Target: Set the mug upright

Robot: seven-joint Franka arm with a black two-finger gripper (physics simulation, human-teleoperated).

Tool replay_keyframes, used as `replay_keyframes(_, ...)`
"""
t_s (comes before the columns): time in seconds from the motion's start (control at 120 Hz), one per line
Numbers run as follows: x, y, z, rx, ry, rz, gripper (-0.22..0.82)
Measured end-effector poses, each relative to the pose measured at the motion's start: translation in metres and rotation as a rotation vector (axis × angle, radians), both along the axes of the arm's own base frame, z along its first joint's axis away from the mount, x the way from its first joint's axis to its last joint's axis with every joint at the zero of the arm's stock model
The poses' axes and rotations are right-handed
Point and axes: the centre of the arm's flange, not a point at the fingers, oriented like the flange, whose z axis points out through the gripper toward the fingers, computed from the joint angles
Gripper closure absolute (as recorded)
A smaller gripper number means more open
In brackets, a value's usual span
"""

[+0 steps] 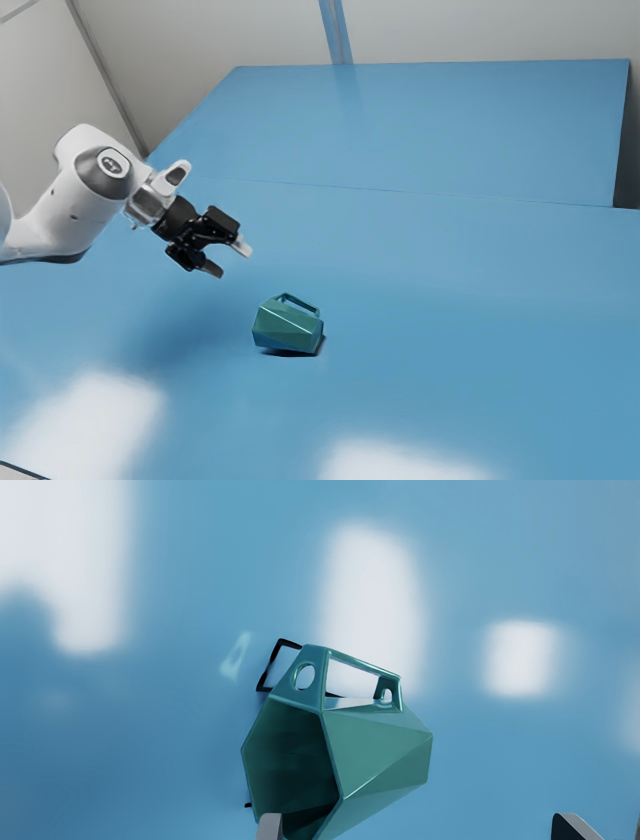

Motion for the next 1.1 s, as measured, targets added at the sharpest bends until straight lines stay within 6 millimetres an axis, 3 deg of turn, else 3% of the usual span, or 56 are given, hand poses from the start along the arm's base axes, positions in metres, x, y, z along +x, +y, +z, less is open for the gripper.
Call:
replay_keyframes(0.458, -0.029, 0.018, -0.055, -0.153, -0.098, 0.055, 0.02)
replay_keyframes(0.883, -0.045, 0.008, -0.111, -0.302, -0.145, 0.083, 0.02)
replay_keyframes(1.1, -0.044, -0.003, -0.119, -0.327, -0.196, 0.039, 0.02)
